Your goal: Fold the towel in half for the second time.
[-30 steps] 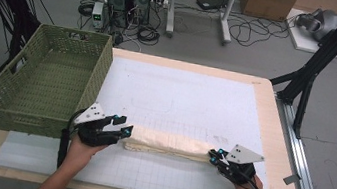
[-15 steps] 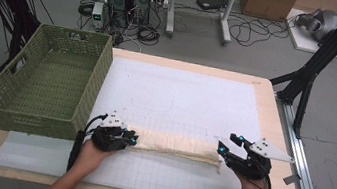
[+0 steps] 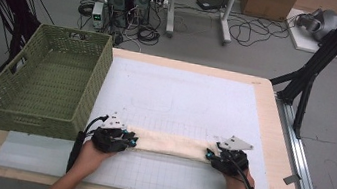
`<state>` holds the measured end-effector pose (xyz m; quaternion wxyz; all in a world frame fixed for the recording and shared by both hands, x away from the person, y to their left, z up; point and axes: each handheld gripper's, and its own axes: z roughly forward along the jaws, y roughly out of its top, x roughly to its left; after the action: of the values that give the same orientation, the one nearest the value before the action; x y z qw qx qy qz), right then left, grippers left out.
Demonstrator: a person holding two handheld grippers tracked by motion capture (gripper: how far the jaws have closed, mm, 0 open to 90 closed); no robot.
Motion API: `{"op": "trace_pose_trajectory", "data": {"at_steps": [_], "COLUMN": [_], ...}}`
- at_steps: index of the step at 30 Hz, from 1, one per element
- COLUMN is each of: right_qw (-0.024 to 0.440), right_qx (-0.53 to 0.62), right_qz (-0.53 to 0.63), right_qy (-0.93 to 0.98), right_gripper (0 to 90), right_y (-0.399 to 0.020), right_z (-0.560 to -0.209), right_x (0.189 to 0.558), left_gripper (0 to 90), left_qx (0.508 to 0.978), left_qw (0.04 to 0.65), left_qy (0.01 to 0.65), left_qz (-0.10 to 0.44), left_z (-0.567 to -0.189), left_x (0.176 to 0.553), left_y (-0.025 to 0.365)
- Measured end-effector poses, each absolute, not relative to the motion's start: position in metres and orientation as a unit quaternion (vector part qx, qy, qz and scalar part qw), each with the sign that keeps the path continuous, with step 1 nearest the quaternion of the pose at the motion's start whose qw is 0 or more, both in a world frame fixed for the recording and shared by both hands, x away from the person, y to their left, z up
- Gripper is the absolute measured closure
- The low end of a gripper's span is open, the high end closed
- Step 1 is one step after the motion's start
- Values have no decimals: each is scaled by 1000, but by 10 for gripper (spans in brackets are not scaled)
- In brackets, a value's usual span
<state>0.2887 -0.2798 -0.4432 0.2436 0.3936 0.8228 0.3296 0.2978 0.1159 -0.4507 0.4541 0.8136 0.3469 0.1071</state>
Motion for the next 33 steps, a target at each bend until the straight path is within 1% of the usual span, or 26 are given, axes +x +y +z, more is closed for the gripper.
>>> {"op": "trace_pose_trajectory", "data": {"at_steps": [1, 4, 6, 7, 11, 14, 16, 17, 19, 21, 23, 24, 25, 27, 30, 33], "right_qw": [238, 247, 275, 274, 265, 260, 244, 232, 231, 238, 239, 231, 207, 185, 177, 188], "right_qx": [404, 410, 400, 400, 395, 400, 410, 414, 405, 395, 376, 364, 353, 333, 325, 327], "right_qz": [336, 335, 319, 319, 328, 333, 346, 357, 383, 409, 429, 437, 445, 433, 382, 370], "right_qy": [817, 811, 814, 814, 816, 813, 808, 805, 797, 787, 786, 789, 797, 817, 847, 849], "right_gripper": [532, 531, 531, 531, 530, 497, 469, 465, 464, 486, 533, 555, 581, 624, 637, 636], "right_y": [-284, -288, -286, -286, -290, -294, -298, -301, -304, -306, -306, -304, -302, -293, -284, -289], "right_z": [-444, -444, -444, -444, -445, -445, -445, -443, -437, -429, -422, -421, -422, -428, -442, -444], "right_x": [291, 293, 292, 291, 288, 285, 283, 281, 275, 269, 264, 263, 262, 263, 268, 271], "left_gripper": [731, 732, 732, 732, 731, 732, 733, 734, 728, 714, 710, 709, 708, 705, 707, 712], "left_qx": [814, 817, 817, 817, 817, 817, 819, 819, 818, 818, 815, 816, 816, 817, 818, 817], "left_qw": [455, 450, 450, 450, 450, 450, 447, 446, 448, 449, 451, 451, 450, 448, 448, 449], "left_qy": [346, 342, 344, 343, 343, 343, 341, 342, 343, 343, 346, 344, 344, 343, 342, 341], "left_qz": [108, 109, 109, 110, 110, 109, 111, 111, 112, 111, 111, 111, 113, 114, 115, 116], "left_z": [-451, -451, -451, -451, -451, -451, -450, -450, -448, -447, -448, -448, -448, -449, -449, -449], "left_x": [297, 297, 297, 297, 297, 295, 294, 293, 292, 291, 291, 291, 291, 291, 291, 291], "left_y": [115, 115, 115, 115, 115, 117, 119, 120, 122, 125, 126, 125, 124, 123, 124, 124]}}
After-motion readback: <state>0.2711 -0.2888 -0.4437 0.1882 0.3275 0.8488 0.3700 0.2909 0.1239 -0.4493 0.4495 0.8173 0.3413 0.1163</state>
